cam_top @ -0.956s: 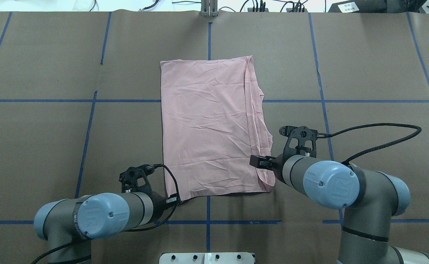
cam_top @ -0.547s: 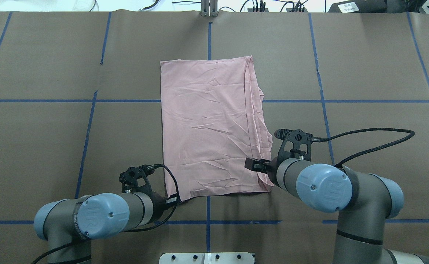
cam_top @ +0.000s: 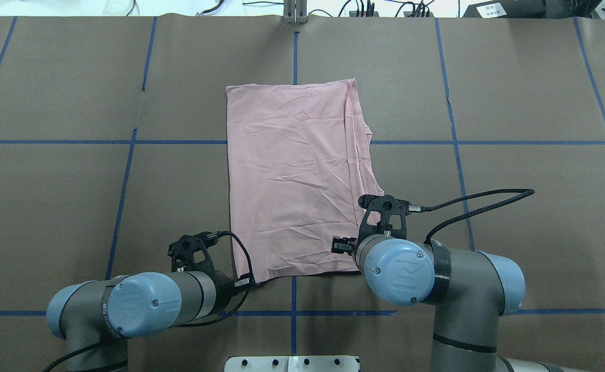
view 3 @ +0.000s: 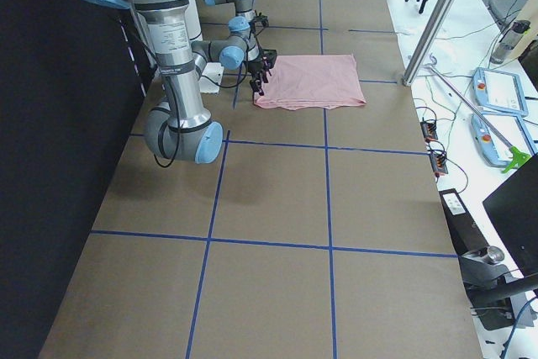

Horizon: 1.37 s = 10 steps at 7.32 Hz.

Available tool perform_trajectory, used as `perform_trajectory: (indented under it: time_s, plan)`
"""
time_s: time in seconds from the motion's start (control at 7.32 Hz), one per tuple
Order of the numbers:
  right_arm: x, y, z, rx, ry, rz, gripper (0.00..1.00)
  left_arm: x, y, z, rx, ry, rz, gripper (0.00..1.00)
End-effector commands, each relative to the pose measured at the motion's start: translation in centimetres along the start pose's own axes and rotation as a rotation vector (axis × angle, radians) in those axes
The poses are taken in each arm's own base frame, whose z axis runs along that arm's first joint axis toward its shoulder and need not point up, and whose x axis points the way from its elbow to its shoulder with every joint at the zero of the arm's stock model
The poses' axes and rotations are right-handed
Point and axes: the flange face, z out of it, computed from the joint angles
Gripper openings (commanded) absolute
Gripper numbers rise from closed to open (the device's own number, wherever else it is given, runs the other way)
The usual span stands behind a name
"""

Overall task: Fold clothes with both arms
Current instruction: 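Grasp the near corners of the folded pink shirt with both grippers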

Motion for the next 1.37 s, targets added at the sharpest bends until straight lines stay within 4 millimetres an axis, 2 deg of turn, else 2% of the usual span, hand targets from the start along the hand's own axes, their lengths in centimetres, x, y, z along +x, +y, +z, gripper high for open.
perform_trajectory:
  time_s: [0.0, 0.27, 0.68, 1.23]
  plan:
    - [-0.21, 0.67, 2.64, -0.004, 0.045, -0.015, 0.77, 0.13, 0.03, -0.23, -0.001, 0.005, 0.0, 0.0]
    - [-0.55, 0.74, 3.17, -0.004, 0.053, -0.019, 0.69, 0.27, 0.05, -0.35, -0.002, 0.01, 0.0, 0.0]
    - [-0.56, 0.67, 3.2, -0.004, 0.05, -0.009, 0.63, 0.62, 0.11, -0.46, -0.003, 0.016, 0.0, 0.0]
    - [-0.6, 0.77, 3.37, -0.004, 0.053, -0.007, 0.59, 0.57, 0.1, -0.5, -0.003, 0.016, 0.001, 0.0]
